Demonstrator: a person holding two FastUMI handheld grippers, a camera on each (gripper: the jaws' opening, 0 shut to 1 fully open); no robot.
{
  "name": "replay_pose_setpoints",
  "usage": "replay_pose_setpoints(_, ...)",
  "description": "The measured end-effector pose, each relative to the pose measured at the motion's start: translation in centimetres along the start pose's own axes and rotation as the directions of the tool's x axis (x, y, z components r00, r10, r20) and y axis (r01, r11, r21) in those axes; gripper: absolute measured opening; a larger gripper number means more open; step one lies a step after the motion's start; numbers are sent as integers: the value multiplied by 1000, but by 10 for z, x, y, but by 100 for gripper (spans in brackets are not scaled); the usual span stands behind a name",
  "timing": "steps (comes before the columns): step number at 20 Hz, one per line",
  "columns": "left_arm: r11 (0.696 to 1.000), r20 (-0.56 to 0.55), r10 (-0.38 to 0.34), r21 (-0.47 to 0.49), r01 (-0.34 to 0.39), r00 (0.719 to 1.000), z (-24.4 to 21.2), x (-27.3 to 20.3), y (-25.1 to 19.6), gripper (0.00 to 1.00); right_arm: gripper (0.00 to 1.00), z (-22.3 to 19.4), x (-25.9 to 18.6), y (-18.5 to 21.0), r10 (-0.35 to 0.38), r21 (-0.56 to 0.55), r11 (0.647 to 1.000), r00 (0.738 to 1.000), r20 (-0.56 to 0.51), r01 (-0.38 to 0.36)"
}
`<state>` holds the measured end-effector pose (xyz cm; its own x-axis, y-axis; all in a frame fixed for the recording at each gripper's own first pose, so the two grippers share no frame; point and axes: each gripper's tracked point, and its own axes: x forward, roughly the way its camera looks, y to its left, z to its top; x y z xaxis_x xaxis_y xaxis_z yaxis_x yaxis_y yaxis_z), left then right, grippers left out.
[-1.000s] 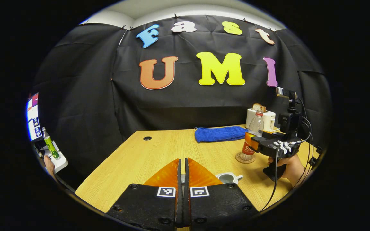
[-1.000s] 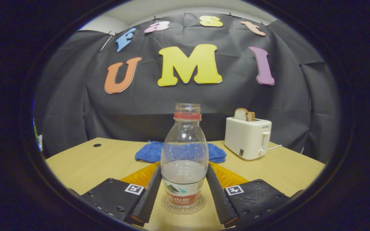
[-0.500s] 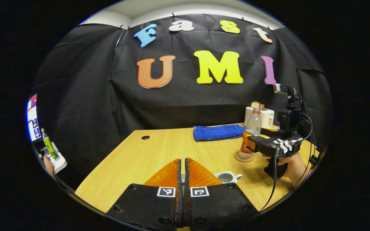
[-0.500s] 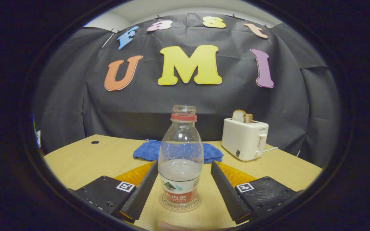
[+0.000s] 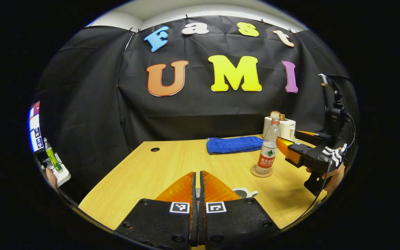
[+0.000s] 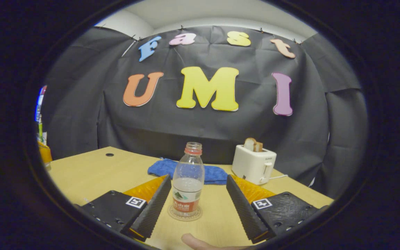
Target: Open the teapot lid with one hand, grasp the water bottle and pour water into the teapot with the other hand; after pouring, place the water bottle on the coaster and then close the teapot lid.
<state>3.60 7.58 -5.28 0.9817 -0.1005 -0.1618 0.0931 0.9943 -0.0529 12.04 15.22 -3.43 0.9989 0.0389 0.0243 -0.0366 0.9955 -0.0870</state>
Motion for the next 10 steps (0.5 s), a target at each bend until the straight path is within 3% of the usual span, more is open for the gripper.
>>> replay_pose_setpoints(4,999,10,-25,20,25,1000,2,0,-18,3,98,16,-37,-19,-21,-85,996,998,63,26)
replay_pose_setpoints(5,999,16,-28,21,27,999,3,1,-22,4,92,18,-45,-22,-21,-101,994,997,71,28)
replay_pose_setpoints(6,999,19,-34,18,34,999,4,2,-27,4,98,17,-53,-25,-22,-111,993,997,74,30)
replay_pose_setpoints(10,998,19,-67,-19,68,998,-2,11,-49,5,95,17,-79,-40,-20,-93,995,997,73,27)
